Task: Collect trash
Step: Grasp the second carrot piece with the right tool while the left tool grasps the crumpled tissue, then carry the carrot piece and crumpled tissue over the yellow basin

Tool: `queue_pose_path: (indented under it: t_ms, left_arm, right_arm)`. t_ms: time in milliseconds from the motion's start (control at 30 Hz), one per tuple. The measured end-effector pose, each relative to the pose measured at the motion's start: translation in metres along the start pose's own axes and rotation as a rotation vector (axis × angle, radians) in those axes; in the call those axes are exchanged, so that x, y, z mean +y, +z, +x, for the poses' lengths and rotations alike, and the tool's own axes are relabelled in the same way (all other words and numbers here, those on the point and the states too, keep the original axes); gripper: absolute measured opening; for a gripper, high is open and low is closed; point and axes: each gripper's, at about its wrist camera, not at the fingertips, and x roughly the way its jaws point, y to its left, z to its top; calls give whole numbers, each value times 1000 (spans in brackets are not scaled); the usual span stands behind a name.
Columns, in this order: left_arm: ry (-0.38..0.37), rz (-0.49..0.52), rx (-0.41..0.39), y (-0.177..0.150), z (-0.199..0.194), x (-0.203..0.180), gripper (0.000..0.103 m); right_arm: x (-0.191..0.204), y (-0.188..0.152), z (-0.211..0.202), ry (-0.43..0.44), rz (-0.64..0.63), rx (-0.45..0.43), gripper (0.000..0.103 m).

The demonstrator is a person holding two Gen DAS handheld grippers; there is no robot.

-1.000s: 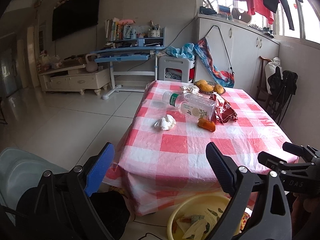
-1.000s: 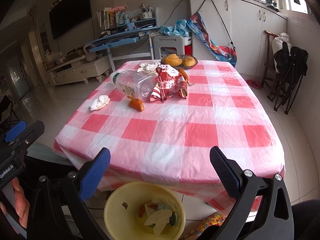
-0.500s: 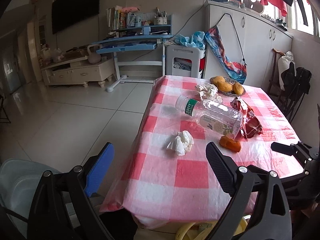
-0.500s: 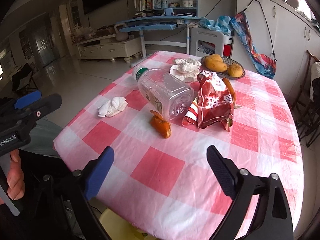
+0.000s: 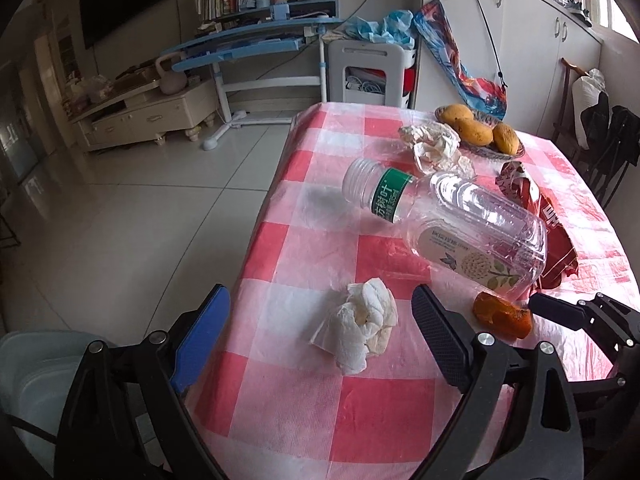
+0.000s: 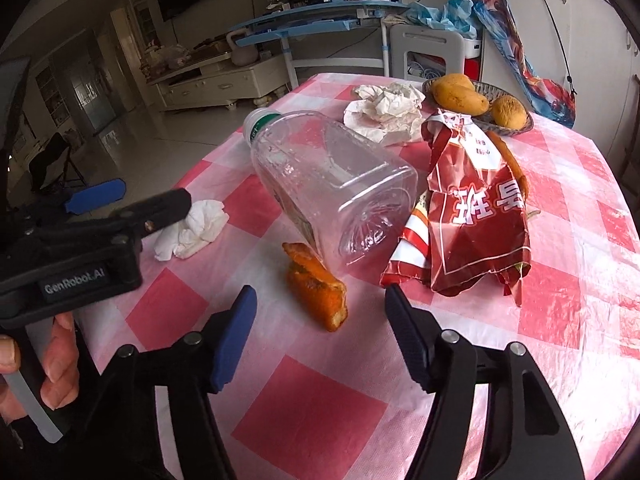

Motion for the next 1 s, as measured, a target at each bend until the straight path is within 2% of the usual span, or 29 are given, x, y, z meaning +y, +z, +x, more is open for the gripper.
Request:
queue_pose_path:
  t_ms: [33, 133, 200, 233, 267, 533, 667, 833, 1000]
  left_arm:
    - [1, 0, 12, -1, 4, -1, 89]
    - [-13, 31, 36, -1, 12, -7, 76]
    - [-38, 48, 57, -2, 15, -9, 56]
    - [-62, 48, 72, -2, 16, -9, 28]
    - [-97, 41, 86, -3, 18, -8, 15]
    - [-206, -51, 24, -11, -11, 9, 12]
    - [-263, -60, -11, -16, -28, 9, 12]
    - [-257, -18, -30, -28, -45, 0, 12]
    - [-263, -17, -25, -44, -57, -2, 12]
  right_arm:
    - [0, 0, 0, 3, 1, 3, 62]
    - [3, -1, -2, -1, -11, 4, 51]
    - [4, -3, -3, 2, -23, 2, 35]
    - [4, -2, -2, 6, -27, 2, 32]
    - [5, -3, -2, 7, -29, 1, 26]
    - [7, -18, -27, 34, -5, -30, 23]
    - [-1, -24, -39, 42, 33, -43, 23]
    - [-5, -35, -55, 46, 77, -62, 23]
    - [-3, -49, -72, 53, 104, -77, 23]
